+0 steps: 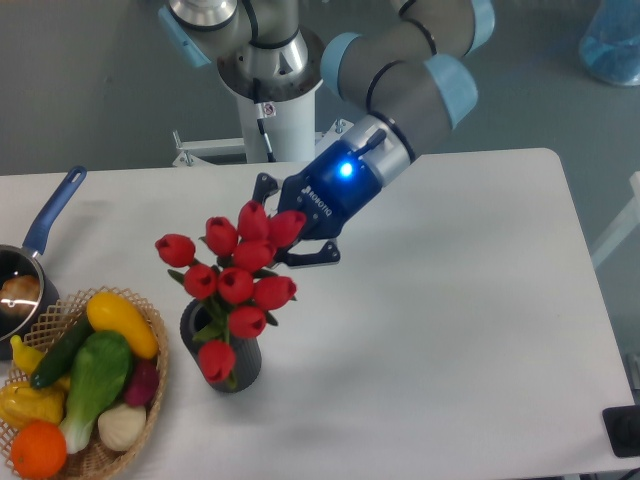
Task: Pick up the flowers from the vase
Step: 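Lift the tulip bunch up and out of the black vase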
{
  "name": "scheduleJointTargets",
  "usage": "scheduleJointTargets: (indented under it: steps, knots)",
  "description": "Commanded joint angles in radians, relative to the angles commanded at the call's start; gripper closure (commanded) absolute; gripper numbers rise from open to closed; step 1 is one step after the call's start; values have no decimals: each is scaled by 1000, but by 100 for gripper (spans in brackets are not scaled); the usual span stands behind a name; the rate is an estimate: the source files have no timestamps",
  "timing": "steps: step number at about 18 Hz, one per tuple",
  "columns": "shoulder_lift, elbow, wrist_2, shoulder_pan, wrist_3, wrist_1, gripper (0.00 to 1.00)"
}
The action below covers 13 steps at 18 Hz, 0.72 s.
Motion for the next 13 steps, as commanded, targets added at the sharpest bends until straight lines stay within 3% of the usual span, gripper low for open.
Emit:
scheduleJointTargets:
  steps: [7,13]
  knots:
    - [-2,41,-121,74,-66,-2,100]
    - [-2,42,-137,123,-54,2,100]
